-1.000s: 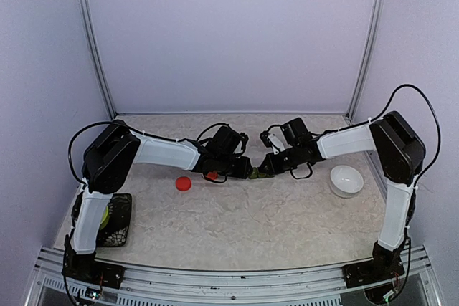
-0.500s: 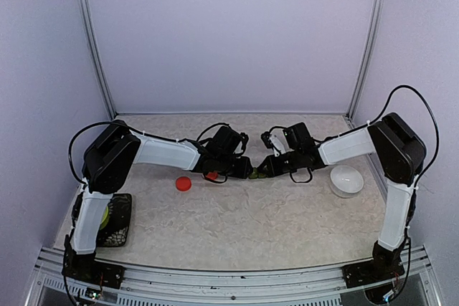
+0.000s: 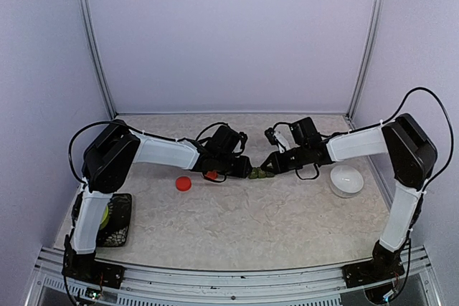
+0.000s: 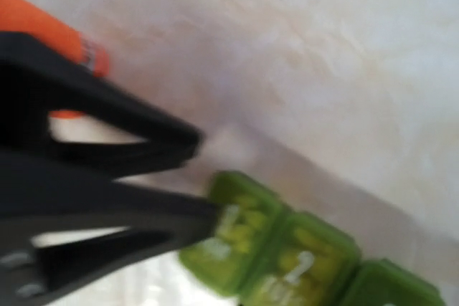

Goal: Sort the pills into containers
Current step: Close the lid of the pill container on the pill container, then pick up the lid of the pill bottle from the center of the board.

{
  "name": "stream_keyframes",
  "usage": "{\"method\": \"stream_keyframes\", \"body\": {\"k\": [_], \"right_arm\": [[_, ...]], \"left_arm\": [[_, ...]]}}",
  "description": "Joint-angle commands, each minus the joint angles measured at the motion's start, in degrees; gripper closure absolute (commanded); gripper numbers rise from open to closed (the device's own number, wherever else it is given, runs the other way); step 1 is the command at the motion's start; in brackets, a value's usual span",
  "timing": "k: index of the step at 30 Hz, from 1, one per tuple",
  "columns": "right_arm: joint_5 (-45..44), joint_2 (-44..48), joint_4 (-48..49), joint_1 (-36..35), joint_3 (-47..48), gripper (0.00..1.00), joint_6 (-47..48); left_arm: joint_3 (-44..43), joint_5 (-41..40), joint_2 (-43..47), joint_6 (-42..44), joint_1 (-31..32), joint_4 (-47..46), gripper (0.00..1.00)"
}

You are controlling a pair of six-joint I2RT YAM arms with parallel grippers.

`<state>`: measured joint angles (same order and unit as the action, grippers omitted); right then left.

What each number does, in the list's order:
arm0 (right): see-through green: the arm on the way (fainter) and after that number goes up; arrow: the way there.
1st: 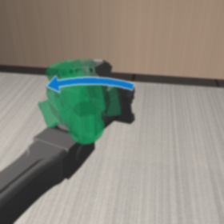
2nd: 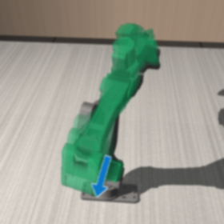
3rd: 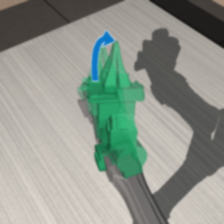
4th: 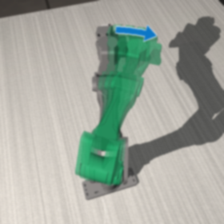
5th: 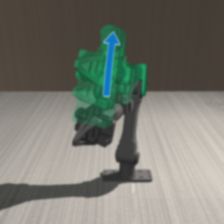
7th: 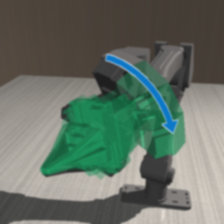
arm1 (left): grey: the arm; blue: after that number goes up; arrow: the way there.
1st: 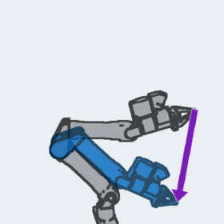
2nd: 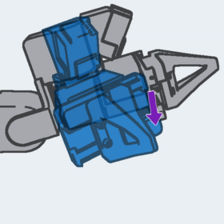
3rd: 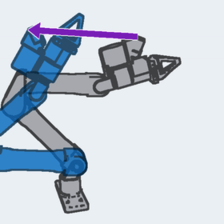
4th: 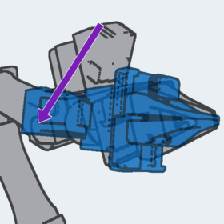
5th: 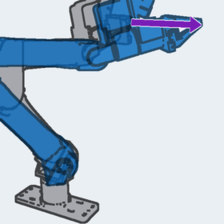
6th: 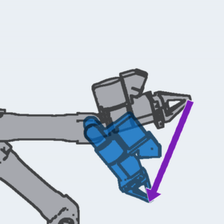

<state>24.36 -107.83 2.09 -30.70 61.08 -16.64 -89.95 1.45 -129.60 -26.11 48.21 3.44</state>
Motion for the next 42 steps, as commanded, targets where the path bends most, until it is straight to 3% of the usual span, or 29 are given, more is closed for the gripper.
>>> {"method": "stream_keyframes", "body": {"k": [1,7,14,17,19,20,24,28,42], "right_arm": [[0.5,8.3,-3.7,0.4,3.9,0.91,1.2],[1.2,12.3,-4.2,0.4,2.3,0.69,3.7],[4.3,12.8,6.1,-0.5,-4.0,0.42,8.2],[4.9,11.3,12.1,-2.6,-5.6,0.29,10.1],[5.3,9.9,14.9,-4.2,-5.8,0.22,11.7],[5.2,9.0,16.1,-5.1,-5.7,0.19,12.4],[4.5,4.7,18.6,-7.8,-3.7,0.15,13.8],[3.5,1.5,19.6,-9.0,-1.2,0.13,13.7],[2.4,2.5,18.3,-10.6,-2.1,0.12,14.6]], "left_arm": [[-1.0,-1.2,2.8,0.8,-1.0,1.5,0.6],[-2.4,-1.3,7.7,2.2,-0.5,2.0,0.48],[2.5,-2.1,20.1,3.3,2.6,2.3,0.34],[9.5,-5.7,28.6,2.7,3.9,3.5,0.19],[15.7,-9.7,33.8,1.7,3.9,4.7,0.03],[18.9,-11.5,36.1,1.1,3.6,5.6,0.01],[29.9,-17.2,42.4,-1.5,2.1,8.9,0.01],[37.7,-16.7,42.8,-3.3,-0.9,8.0,0.01],[38.1,-18.2,29.1,-1.9,-6.5,3.0,0.04]]}}
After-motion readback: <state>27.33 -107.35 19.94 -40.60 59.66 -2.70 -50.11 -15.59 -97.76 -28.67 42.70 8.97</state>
